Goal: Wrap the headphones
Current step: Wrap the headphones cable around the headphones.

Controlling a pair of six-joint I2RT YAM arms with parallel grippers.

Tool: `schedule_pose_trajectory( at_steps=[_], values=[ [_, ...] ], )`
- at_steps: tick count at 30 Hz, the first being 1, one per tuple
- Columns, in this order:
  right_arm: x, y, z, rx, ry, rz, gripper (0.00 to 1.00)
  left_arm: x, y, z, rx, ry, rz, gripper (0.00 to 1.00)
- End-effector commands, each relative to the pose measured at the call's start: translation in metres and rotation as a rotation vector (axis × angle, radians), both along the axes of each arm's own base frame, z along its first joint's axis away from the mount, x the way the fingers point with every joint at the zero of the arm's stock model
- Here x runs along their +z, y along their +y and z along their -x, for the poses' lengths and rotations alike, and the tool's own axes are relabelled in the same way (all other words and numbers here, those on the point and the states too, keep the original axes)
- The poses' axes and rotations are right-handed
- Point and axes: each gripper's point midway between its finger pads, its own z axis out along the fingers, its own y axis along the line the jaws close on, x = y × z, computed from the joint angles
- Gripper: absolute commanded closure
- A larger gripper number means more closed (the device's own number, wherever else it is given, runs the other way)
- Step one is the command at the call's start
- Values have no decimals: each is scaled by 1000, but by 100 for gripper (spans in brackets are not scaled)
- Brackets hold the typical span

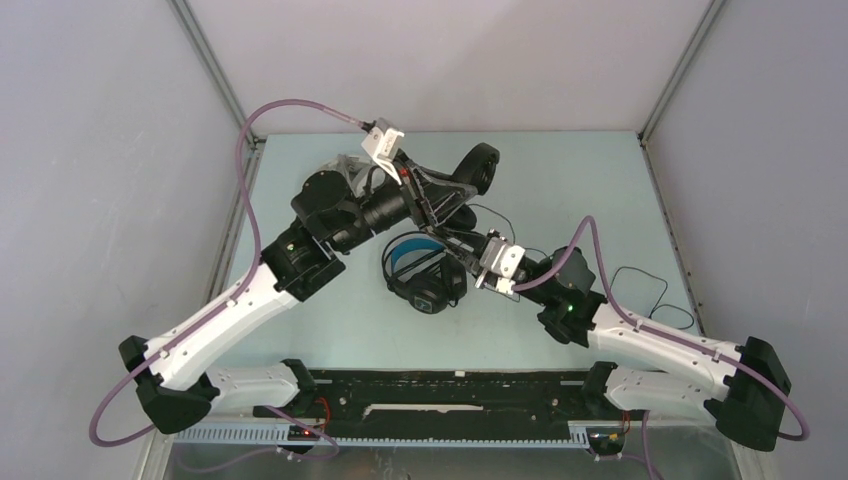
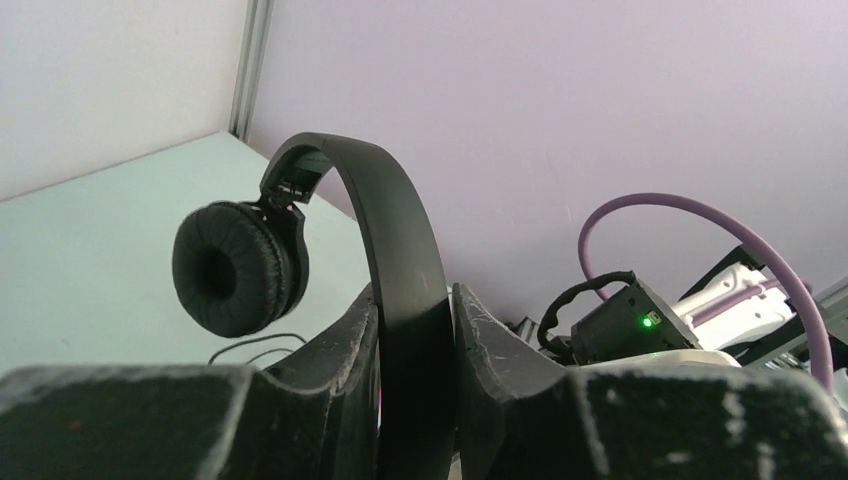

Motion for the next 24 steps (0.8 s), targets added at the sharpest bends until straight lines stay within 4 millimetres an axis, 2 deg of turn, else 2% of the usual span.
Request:
schedule_pose_trajectory(
  at_steps=[1, 4, 8, 12, 17, 21, 24],
  values=[
    [58, -16, 0, -1, 37, -176, 100, 13, 7, 7, -12, -47, 65, 91],
    [68, -21, -6, 2, 103, -205, 100, -5, 7, 2, -2, -24, 46, 91],
    [74, -30, -18, -12, 182, -244, 100, -20, 7, 0, 6, -8, 41, 92],
    [79, -35, -19, 6, 197, -271, 100, -39, 9, -4, 22, 20, 24, 93],
    [91, -41, -23, 22, 200, -343, 100, -51, 7, -4, 9, 50, 52, 94],
    [108, -54, -33, 17, 214, -453, 100, -64, 7, -3, -4, 97, 92, 94],
    [116, -56, -40, 27, 246, -485, 100, -65, 4, 2, -43, 113, 143, 94]
  ],
)
